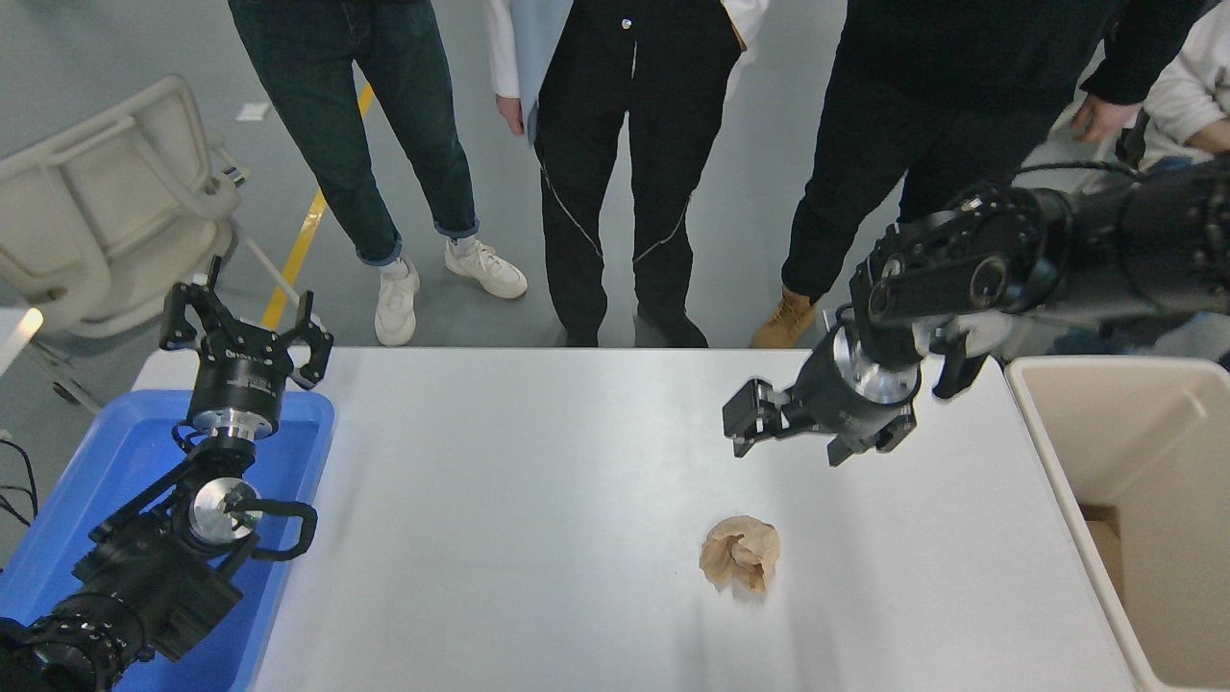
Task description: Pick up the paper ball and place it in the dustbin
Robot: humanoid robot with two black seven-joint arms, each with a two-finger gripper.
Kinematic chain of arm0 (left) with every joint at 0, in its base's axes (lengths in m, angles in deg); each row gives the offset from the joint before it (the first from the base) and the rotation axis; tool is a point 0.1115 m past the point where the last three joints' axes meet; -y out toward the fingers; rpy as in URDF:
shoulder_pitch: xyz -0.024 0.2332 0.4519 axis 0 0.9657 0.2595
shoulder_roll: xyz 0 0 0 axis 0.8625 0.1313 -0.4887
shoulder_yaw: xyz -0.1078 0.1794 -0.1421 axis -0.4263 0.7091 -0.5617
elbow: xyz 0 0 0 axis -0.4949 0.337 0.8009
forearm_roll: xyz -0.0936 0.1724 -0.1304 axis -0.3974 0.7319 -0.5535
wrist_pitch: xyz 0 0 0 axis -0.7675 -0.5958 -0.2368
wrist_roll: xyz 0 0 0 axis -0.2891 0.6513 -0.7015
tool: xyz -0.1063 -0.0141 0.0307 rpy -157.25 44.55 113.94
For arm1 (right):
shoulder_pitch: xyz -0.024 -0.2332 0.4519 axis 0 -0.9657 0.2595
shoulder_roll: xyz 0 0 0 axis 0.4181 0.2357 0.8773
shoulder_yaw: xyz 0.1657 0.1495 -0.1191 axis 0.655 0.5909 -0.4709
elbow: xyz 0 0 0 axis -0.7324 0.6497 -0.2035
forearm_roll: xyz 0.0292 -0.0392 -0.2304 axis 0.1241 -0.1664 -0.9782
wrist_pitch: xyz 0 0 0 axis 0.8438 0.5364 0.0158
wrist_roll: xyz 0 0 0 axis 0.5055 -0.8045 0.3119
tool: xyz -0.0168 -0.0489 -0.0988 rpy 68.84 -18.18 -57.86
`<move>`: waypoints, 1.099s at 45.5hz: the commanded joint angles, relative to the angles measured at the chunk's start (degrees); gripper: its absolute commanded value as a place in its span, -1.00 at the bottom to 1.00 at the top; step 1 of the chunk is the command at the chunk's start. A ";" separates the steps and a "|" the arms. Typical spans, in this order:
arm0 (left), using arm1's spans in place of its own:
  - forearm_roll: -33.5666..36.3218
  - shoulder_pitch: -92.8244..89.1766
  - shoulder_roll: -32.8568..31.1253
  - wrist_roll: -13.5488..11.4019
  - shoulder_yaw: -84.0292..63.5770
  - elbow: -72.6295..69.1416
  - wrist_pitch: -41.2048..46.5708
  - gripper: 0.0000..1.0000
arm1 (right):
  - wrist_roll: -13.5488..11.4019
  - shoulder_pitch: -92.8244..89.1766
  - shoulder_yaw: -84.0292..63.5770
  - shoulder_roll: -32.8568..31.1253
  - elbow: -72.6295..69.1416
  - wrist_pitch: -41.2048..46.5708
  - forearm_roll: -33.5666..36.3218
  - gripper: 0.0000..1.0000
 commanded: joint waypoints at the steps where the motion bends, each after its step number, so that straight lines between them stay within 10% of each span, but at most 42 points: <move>1: -0.01 0.00 0.00 0.00 -0.02 0.06 0.00 0.98 | -0.02 -11.14 0.49 1.32 9.31 -2.41 -0.16 1.00; 40: -0.01 0.00 0.00 0.00 -0.02 -0.03 0.00 0.98 | 0.16 -26.79 7.88 1.32 22.85 -4.78 -0.33 0.98; 46: -0.01 0.00 0.00 0.00 0.06 0.06 0.00 0.98 | 0.34 -27.14 7.88 1.32 22.50 -5.93 -0.77 0.49; 50: -0.01 0.00 0.00 0.00 0.06 -0.03 0.00 0.98 | 0.42 -27.14 7.88 1.32 21.80 -5.75 -1.38 -0.16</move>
